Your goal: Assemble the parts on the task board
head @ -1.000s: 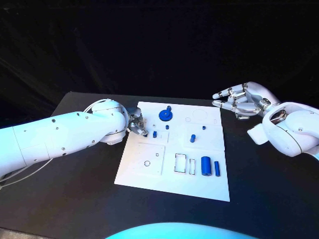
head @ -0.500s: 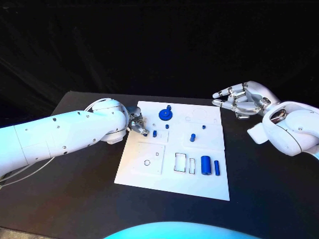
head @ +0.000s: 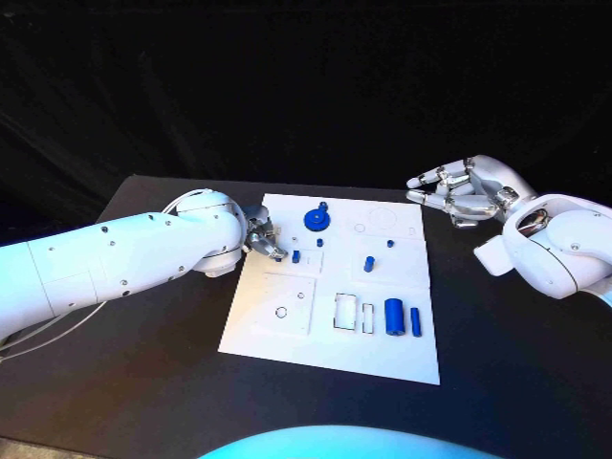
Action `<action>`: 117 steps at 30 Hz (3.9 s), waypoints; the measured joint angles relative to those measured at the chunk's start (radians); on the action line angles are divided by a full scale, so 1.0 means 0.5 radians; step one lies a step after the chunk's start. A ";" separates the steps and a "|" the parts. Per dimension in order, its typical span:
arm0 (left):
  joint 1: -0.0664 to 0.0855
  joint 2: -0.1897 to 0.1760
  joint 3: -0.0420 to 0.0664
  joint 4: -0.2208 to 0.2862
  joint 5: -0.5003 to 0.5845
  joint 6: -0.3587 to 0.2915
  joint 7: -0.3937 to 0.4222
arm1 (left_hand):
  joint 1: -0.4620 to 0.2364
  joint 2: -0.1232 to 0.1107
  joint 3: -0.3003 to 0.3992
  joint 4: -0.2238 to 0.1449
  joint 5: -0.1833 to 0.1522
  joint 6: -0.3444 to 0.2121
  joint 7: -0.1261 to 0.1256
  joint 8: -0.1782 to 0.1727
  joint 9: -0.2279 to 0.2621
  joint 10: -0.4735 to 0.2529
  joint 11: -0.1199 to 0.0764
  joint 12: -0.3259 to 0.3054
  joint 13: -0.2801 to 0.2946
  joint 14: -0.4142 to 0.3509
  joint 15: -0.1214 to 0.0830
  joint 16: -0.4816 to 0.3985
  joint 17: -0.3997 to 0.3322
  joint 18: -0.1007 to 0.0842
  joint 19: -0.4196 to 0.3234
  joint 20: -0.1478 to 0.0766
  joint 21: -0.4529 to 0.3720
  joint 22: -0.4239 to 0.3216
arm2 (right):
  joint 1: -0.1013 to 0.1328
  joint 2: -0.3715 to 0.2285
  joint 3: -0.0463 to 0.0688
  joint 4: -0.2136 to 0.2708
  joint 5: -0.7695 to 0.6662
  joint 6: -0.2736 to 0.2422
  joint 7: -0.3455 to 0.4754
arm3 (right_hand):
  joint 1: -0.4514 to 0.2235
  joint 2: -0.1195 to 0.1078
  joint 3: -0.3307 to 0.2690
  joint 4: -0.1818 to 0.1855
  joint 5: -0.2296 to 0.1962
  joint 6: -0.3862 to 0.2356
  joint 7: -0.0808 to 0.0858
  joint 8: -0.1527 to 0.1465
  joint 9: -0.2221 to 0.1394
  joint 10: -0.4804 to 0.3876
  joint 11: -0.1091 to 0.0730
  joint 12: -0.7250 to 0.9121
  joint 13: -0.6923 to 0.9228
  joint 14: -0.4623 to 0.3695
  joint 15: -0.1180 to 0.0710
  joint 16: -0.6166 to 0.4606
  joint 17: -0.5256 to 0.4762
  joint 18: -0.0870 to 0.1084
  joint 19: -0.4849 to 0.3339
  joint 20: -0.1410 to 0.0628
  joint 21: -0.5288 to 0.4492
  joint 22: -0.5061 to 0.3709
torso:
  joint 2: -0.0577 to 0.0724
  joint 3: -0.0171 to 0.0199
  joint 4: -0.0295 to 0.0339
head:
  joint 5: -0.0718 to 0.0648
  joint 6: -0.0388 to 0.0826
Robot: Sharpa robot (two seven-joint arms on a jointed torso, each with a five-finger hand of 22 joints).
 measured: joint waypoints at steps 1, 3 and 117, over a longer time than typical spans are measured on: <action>0.000 0.000 0.000 -0.001 0.001 0.000 -0.001 | 0.005 0.005 -0.015 0.003 0.000 0.003 -0.003 0.000 -0.003 0.000 0.000 0.000 0.003 0.000 0.000 0.000 0.000 0.000 0.000 0.000 0.000 0.000 | 0.000 0.000 0.000 0.000 0.000 0.000 0.000 | -0.016 0.006 -0.006 0.006 0.000 0.000 0.000 0.000 0.000 0.000 0.000 0.000 0.000 0.000 0.000 -0.002 0.001 0.000 0.000 0.000 -0.002 0.000 | 0.000 0.0000 0.000 | -0.001 0.000; 0.000 0.001 0.000 -0.004 0.004 0.000 -0.001 | 0.008 0.008 -0.044 0.014 0.000 0.003 -0.004 0.000 -0.006 0.000 0.000 0.000 0.003 0.000 0.000 0.000 0.000 0.000 0.000 0.000 0.000 0.000 | 0.000 0.000 0.000 0.000 0.000 0.000 0.001 | -0.052 0.005 -0.019 0.019 0.000 0.000 0.000 0.000 0.000 0.000 0.000 0.000 0.000 0.000 0.000 -0.008 0.004 0.000 0.000 0.000 -0.011 0.000 | 0.000 -0.0002 -0.001 | -0.002 0.000; -0.068 0.369 0.000 -0.361 -0.738 -0.365 1.014 | 0.666 0.008 -0.243 -0.131 -0.009 -0.026 0.262 -0.690 -1.018 -0.682 0.261 -1.552 -1.748 -0.007 0.194 0.063 -0.270 0.110 -0.143 0.157 -0.385 -0.346 | -0.010 0.008 0.000 0.000 0.003 -0.003 0.014 | -0.166 0.037 -0.101 0.013 0.015 -0.001 -0.001 0.000 -0.001 -0.002 -0.001 0.000 -0.008 0.000 0.000 -0.027 0.007 0.000 0.000 0.000 -0.031 -0.001 | 0.001 -0.0008 0.002 | -0.082 0.058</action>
